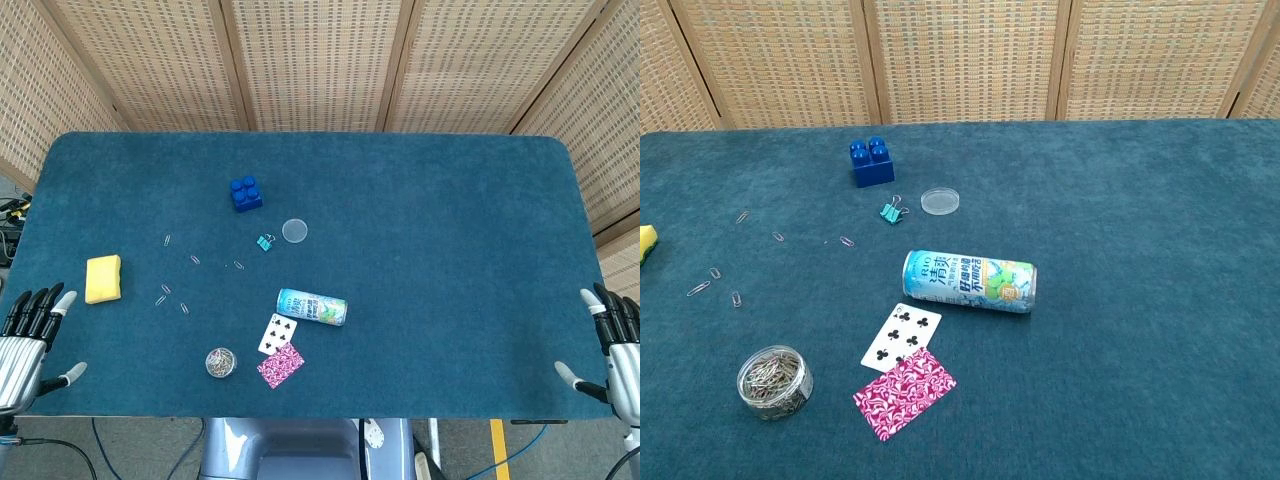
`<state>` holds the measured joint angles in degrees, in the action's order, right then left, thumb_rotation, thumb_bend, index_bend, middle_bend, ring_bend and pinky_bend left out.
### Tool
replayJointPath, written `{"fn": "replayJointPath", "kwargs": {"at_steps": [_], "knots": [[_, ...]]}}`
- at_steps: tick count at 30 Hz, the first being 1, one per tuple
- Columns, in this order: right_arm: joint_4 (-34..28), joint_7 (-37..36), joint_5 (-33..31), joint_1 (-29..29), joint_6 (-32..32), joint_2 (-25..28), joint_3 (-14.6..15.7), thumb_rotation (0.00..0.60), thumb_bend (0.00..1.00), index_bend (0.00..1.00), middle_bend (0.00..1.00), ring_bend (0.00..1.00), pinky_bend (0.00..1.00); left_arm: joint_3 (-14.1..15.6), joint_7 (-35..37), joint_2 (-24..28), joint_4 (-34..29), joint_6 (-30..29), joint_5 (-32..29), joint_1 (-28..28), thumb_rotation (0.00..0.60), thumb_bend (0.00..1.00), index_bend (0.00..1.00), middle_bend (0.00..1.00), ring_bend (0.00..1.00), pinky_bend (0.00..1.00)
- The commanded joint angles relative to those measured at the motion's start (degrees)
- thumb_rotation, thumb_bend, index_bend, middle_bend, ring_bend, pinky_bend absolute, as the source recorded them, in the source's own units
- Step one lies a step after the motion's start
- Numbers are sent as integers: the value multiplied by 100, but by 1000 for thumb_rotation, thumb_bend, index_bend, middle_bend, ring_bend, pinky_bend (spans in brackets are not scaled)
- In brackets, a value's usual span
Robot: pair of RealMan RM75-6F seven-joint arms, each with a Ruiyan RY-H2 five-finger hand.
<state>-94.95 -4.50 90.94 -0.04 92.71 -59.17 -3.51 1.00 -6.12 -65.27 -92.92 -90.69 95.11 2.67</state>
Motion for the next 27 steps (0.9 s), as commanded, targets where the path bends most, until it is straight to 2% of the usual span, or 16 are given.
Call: {"fn": "replayJointPath", "kwargs": {"at_steps": [1, 10, 13, 15, 21, 24, 27], "knots": [[1, 0, -5, 0, -5, 2, 0, 600, 0, 28, 0, 0, 0, -4, 8, -5, 13, 2, -10, 0, 600, 0, 0, 0, 0, 0], [-13, -23, -41, 16, -41, 7, -14, 600, 0, 30, 0, 0, 0, -58, -26, -101, 110, 198, -88, 116, 600, 19, 0, 0, 0, 0], [-21, -69, -63, 10, -24, 19, -31, 600, 0, 30, 0, 0, 0, -147, 203, -210, 319, 481, -111, 348, 600, 49, 4, 0, 0, 0], [-16, -102, -87, 10, -24, 24, -44, 600, 0, 31, 0, 0, 0, -225, 435, -307, 558, 747, -127, 572, 600, 57, 47, 0, 0, 0], [-7, -111, -166, 41, -100, 21, -71, 600, 0, 30, 0, 0, 0, -287, 635, -712, 1485, 1501, 185, 1299, 600, 136, 271, 0, 0, 0], [-7, -53, -229, 77, -180, -3, -89, 600, 0, 30, 0, 0, 0, -288, 549, -1071, 2149, 1789, 451, 1702, 600, 155, 334, 0, 0, 0], [-6, -7, -302, 104, -252, -16, -107, 600, 0, 30, 0, 0, 0, -267, 449, -1350, 2568, 2084, 508, 1958, 600, 163, 354, 0, 0, 0]]}}
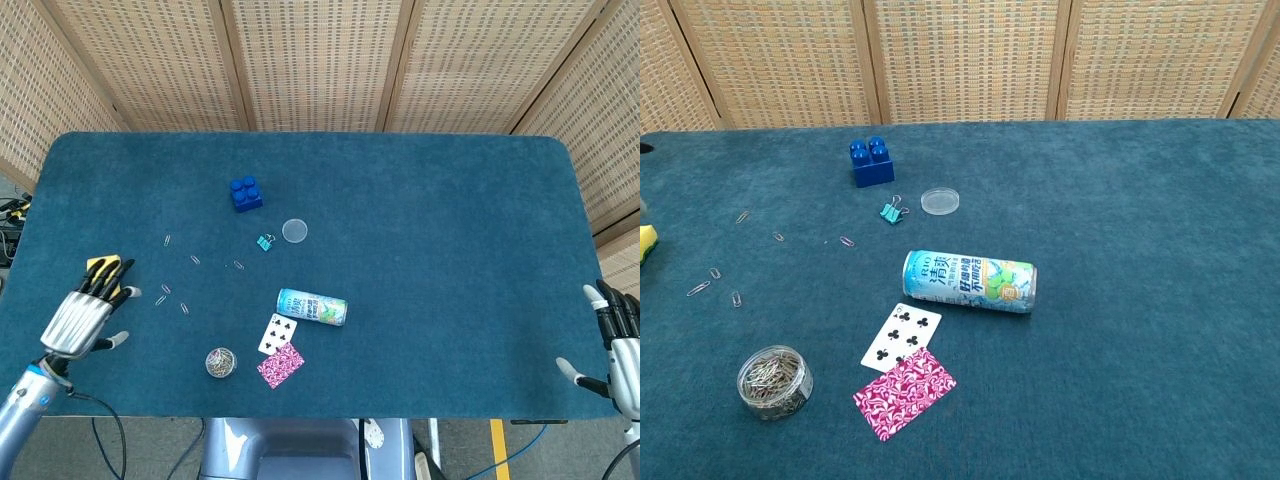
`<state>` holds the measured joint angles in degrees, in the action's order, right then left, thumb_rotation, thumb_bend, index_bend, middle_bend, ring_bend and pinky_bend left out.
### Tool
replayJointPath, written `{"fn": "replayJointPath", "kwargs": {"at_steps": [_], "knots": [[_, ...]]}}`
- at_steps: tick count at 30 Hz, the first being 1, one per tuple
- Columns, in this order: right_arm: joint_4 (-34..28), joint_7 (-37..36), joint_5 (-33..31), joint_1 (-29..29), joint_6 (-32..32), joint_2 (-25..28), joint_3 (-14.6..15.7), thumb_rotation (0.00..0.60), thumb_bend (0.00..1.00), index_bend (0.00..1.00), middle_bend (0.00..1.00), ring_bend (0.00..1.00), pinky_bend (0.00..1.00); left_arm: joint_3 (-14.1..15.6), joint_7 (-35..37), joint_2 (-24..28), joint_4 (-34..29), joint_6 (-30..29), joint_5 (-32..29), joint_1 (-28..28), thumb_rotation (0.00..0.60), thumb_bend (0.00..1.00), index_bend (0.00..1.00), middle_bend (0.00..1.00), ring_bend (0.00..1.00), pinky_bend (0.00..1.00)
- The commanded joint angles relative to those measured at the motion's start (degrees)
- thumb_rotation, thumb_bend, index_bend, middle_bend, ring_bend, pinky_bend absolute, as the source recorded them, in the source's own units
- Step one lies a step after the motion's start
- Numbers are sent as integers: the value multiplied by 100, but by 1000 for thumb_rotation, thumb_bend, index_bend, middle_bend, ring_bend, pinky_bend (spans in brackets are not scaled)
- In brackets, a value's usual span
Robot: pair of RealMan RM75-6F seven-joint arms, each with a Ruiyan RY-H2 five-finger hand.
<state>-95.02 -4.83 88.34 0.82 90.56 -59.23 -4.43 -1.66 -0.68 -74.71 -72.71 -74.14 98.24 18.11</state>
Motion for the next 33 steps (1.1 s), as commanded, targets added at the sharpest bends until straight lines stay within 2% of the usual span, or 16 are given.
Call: {"fn": "replayJointPath", "kwargs": {"at_steps": [1, 12, 23, 33], "knots": [[2, 34, -56, 23, -48, -12, -20, 600, 0, 30, 0, 0, 0, 6, -127, -477, 630, 520, 196, 480, 600, 168, 356, 0, 0, 0], [57, 189, -272, 121, -259, -96, -86, 600, 0, 31, 0, 0, 0, 60, -347, -1193, 1493, 1123, 183, 1043, 600, 258, 458, 0, 0, 0], [43, 249, -358, 150, -327, -117, -109, 600, 0, 31, 0, 0, 0, 127, -291, -1544, 2002, 1156, 44, 1200, 600, 304, 485, 0, 0, 0], [50, 227, -352, 148, -327, -108, -101, 600, 0, 31, 0, 0, 0, 239, -237, -1671, 2146, 1161, -67, 1238, 600, 307, 493, 0, 0, 0]]}}
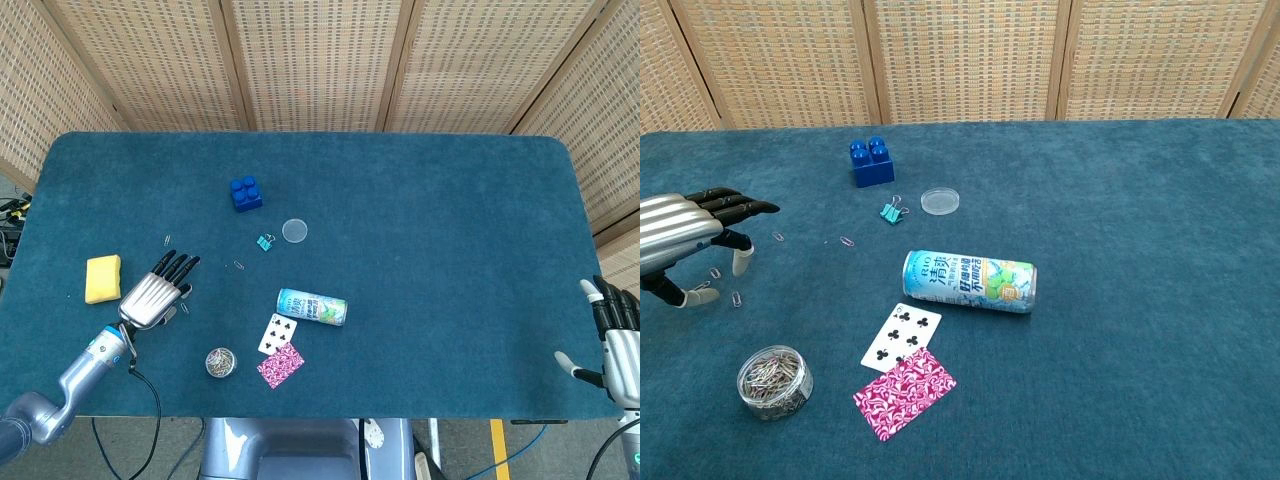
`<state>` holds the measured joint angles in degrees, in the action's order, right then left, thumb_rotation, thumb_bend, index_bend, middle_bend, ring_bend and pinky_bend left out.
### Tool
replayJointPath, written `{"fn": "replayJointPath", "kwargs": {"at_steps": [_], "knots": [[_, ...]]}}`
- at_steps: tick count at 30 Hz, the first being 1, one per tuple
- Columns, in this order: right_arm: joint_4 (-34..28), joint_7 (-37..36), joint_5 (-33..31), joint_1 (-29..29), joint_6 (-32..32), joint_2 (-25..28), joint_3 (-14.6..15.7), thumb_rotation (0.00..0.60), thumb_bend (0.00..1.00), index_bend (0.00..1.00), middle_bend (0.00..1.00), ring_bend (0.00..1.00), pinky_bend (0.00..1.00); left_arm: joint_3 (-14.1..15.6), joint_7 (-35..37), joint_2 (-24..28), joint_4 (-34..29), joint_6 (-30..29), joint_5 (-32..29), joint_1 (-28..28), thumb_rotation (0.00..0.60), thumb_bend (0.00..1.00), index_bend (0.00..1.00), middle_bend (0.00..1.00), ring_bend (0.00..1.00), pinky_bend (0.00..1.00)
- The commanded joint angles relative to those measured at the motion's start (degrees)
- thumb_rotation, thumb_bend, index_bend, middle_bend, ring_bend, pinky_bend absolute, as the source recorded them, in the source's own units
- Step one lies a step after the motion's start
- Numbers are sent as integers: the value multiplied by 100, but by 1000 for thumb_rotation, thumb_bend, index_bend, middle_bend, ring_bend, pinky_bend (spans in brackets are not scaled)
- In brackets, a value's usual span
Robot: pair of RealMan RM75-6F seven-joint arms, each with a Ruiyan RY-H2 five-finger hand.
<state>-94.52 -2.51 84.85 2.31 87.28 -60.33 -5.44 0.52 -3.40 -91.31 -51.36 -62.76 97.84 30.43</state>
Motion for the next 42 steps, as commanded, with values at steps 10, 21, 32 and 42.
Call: {"fn": "replayJointPath", "kwargs": {"at_steps": [10, 21, 32, 42], "knots": [[-3, -26, 1, 4, -10, 8, 5, 600, 0, 31, 0, 0, 0, 87, 176, -229, 193, 105, -152, 60, 600, 307, 506, 0, 0, 0], [11, -101, -25, -1, -8, 30, -7, 600, 0, 31, 0, 0, 0, 170, 162, -385, 305, 132, -216, 114, 600, 316, 518, 0, 0, 0], [24, -173, -9, -7, 1, 53, -4, 600, 0, 31, 0, 0, 0, 218, 21, -397, 254, 252, -342, 135, 600, 367, 589, 0, 0, 0], [29, -209, 3, -6, 0, 64, 2, 600, 0, 31, 0, 0, 0, 233, -41, -358, 200, 261, -430, 140, 600, 381, 625, 0, 0, 0]]}}
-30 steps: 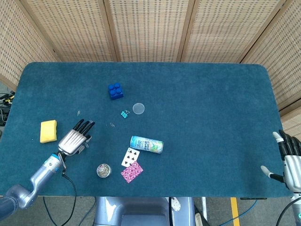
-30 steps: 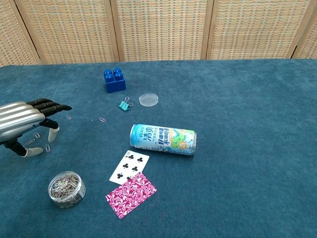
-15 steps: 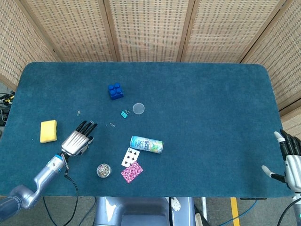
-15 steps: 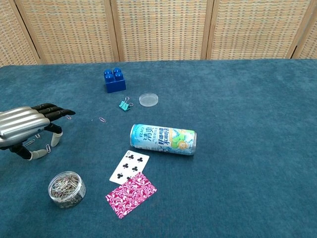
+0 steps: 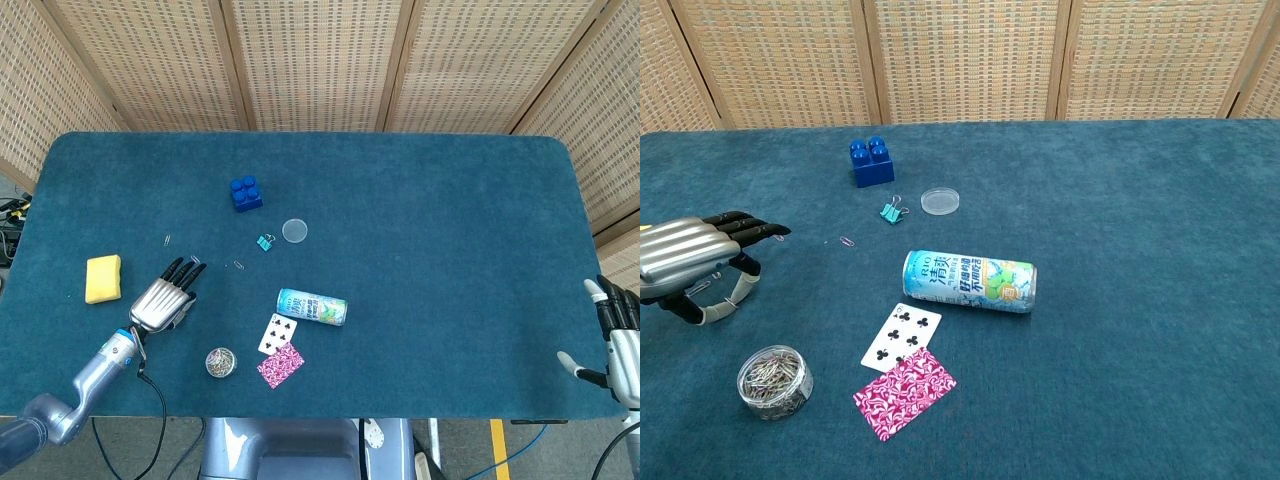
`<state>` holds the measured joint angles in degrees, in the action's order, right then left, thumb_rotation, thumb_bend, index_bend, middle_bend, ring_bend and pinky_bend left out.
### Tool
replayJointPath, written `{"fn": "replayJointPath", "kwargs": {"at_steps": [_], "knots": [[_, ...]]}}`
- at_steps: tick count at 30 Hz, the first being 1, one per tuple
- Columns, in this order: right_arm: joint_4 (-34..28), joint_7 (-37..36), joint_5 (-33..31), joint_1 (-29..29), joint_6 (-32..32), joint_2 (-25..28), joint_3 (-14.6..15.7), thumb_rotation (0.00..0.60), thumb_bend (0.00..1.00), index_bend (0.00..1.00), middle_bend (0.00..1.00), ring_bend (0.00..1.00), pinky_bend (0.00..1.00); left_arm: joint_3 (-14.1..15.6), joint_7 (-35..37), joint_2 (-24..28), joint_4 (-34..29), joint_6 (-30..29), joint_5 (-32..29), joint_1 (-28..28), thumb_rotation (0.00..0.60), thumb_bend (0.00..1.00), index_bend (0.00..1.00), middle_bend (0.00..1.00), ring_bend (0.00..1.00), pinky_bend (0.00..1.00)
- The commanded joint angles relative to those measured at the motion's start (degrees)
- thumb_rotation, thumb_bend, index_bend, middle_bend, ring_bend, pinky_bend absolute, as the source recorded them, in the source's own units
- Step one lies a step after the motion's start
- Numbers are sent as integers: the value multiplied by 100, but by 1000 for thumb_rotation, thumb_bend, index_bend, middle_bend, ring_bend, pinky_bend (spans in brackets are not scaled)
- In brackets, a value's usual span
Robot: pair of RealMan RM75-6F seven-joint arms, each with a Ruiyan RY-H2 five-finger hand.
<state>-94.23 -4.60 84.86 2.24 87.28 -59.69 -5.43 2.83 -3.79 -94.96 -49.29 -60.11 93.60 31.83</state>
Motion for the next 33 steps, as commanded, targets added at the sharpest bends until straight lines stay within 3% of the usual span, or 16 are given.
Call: {"fn": "replayJointPath", "kwargs": {"at_steps": [1, 10, 15, 21, 28, 33], "knots": [[-1, -1, 3, 1, 0, 2, 0, 600, 0, 31, 0, 0, 0, 3, -5, 12, -12, -9, -10, 2, 600, 383, 628, 0, 0, 0], [-2, -21, 7, 3, -6, 8, 5, 600, 0, 31, 0, 0, 0, 18, -10, 91, -103, -94, -22, 2, 600, 421, 665, 0, 0, 0], [-6, -25, 7, 3, -6, 13, 5, 600, 0, 31, 0, 0, 0, 17, -83, 169, -208, -123, -40, 9, 600, 504, 673, 0, 0, 0], [-12, -52, 1, 1, 1, 26, -2, 600, 0, 31, 0, 0, 0, 2, -122, 305, -438, -222, -50, 2, 600, 511, 673, 0, 0, 0], [-8, -85, 11, -8, 15, 35, 2, 600, 0, 31, 0, 0, 0, 64, -75, 692, -1101, -766, 217, -61, 600, 540, 673, 0, 0, 0], [-9, -97, 26, -20, 40, 41, 6, 600, 0, 31, 0, 0, 0, 256, 38, 1154, -1978, -1273, 591, -173, 600, 543, 673, 0, 0, 0]]}}
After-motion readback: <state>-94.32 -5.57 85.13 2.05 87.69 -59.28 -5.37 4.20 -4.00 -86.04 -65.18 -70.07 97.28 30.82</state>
